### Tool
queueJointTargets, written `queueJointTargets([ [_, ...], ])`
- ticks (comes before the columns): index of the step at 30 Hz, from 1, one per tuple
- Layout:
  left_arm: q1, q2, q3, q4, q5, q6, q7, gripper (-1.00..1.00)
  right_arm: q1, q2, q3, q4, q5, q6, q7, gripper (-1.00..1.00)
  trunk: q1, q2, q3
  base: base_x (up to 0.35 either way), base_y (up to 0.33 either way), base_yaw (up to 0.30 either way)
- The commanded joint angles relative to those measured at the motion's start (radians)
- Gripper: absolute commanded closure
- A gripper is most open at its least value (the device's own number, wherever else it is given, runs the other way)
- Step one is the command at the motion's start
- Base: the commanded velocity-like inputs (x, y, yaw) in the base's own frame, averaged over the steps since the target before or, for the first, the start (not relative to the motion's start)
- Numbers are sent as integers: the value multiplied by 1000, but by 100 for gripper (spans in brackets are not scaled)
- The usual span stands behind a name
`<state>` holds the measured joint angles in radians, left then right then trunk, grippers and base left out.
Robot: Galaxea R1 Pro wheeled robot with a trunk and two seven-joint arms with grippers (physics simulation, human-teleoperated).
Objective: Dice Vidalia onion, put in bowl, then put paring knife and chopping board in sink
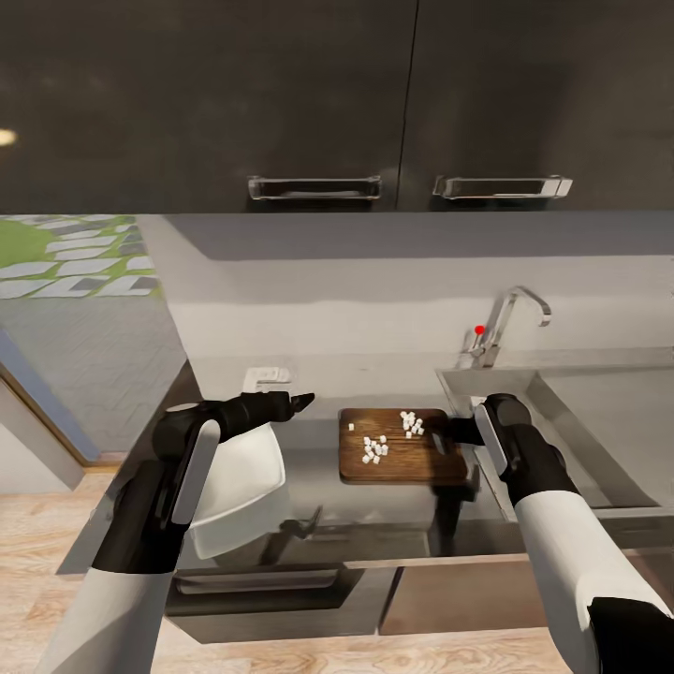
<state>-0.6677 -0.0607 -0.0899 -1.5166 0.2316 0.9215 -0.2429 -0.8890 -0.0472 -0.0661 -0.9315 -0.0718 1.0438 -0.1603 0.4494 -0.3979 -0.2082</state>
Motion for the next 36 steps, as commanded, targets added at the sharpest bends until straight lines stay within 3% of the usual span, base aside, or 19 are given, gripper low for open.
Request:
queueJointTargets([
  [1,-1,-1,1,-1,-2,5,-4,-100,-1,0,0,-1,-8,3,-7,-100,1,-2,-2,0,-116,0],
  [36,-1,-1,3,-1,-2,5,-4,-100,-1,0,-3,70,-6,3,-5,-100,1,-2,-2,0,-9,0],
])
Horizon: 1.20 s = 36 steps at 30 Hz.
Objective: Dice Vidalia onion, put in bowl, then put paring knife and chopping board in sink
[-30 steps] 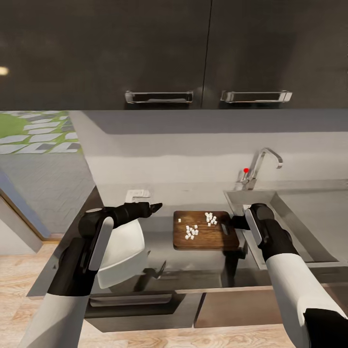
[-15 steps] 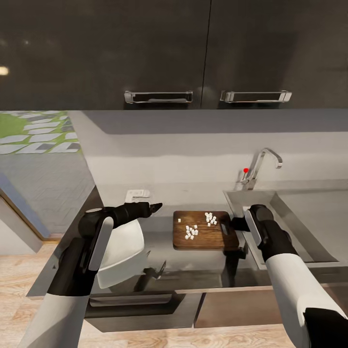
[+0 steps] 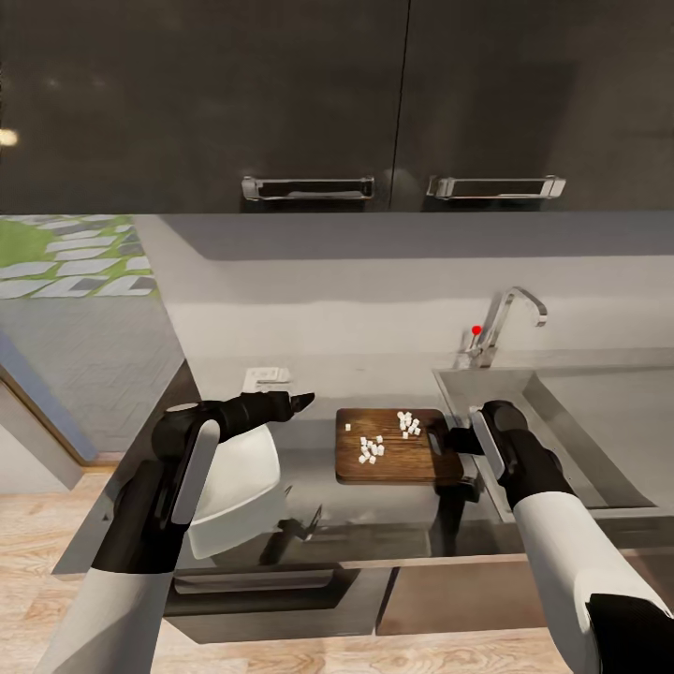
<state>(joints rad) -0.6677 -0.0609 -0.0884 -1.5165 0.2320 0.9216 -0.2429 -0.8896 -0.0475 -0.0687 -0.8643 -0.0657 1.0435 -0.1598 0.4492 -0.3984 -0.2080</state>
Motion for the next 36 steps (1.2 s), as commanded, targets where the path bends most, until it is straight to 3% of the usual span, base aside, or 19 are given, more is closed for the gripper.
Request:
queueJointTargets([
  [1,-1,0,1,-1,-2,5,-4,-100,0,0,0,3,-13,4,-6,-100,1,-2,-2,0,37,0],
  [36,-1,0,1,-1,-3,5,-4,-100,0,0,1,-2,-13,4,-6,-100,1,-2,-2,10,17,0],
])
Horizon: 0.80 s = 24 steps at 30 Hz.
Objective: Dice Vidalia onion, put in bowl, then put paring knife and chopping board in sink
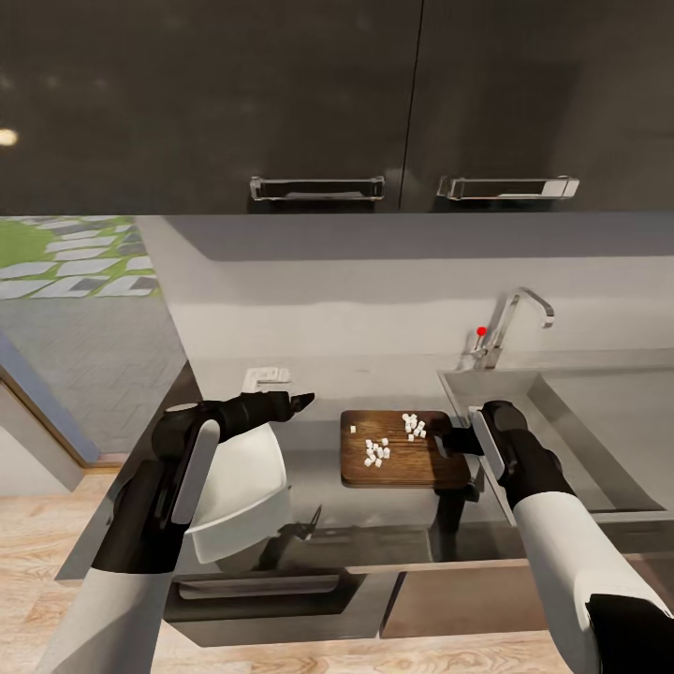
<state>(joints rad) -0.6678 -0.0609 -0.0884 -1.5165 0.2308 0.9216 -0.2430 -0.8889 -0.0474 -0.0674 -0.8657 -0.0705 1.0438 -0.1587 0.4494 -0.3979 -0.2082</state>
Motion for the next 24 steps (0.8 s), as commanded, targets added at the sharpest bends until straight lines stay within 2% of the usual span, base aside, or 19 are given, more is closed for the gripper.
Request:
queueJointTargets([
  [1,-1,0,1,-1,-2,5,-4,-100,-1,0,0,-1,-8,3,-7,-100,1,-2,-2,0,0,0],
  [24,-1,0,1,-1,-1,5,-4,-100,-1,0,0,-1,-8,3,-7,-100,1,-2,-2,32,0,0],
])
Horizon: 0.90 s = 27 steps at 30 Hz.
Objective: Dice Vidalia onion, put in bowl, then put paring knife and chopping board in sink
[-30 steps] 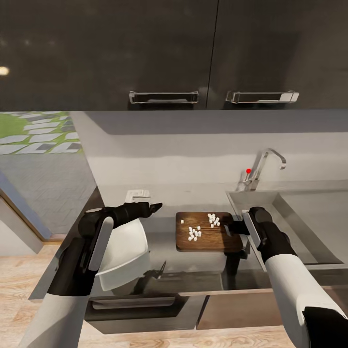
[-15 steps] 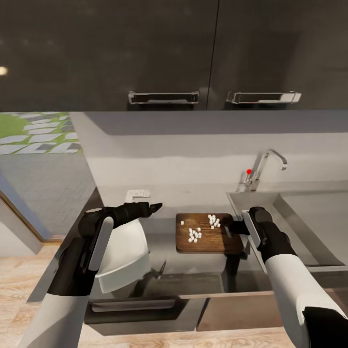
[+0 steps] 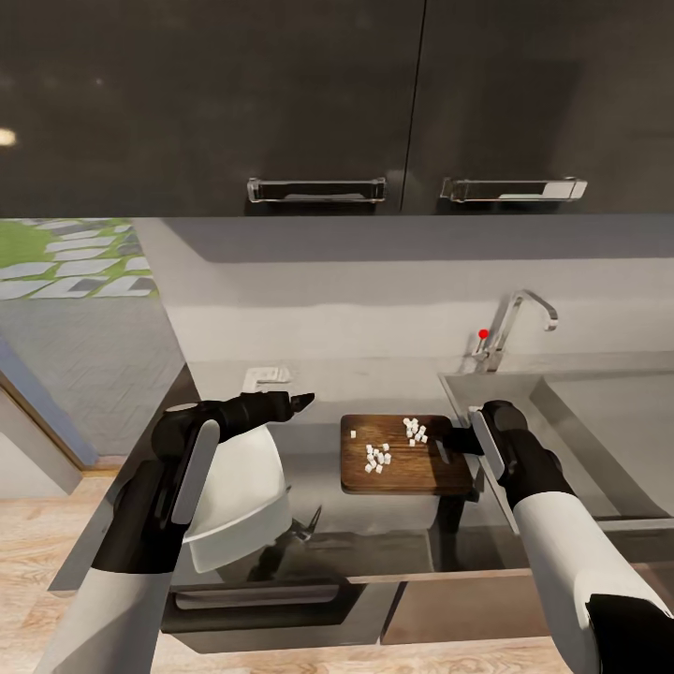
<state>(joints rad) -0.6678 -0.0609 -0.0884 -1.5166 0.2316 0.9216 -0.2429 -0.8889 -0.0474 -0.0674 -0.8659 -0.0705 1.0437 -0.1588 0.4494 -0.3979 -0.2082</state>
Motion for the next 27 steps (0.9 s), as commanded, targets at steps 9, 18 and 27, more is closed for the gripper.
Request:
queueJointTargets([
  [9,-1,0,1,-1,-2,5,-4,-100,-1,0,-1,0,-8,3,-7,-100,1,-2,-2,0,0,0],
  [18,-1,0,1,-1,-2,5,-4,-100,-1,0,0,4,-8,3,-7,-100,1,-2,-2,0,0,0],
  [27,-1,0,1,-1,-2,5,-4,-100,-1,0,-1,22,-7,3,-7,-100,1,-2,-2,0,0,0],
])
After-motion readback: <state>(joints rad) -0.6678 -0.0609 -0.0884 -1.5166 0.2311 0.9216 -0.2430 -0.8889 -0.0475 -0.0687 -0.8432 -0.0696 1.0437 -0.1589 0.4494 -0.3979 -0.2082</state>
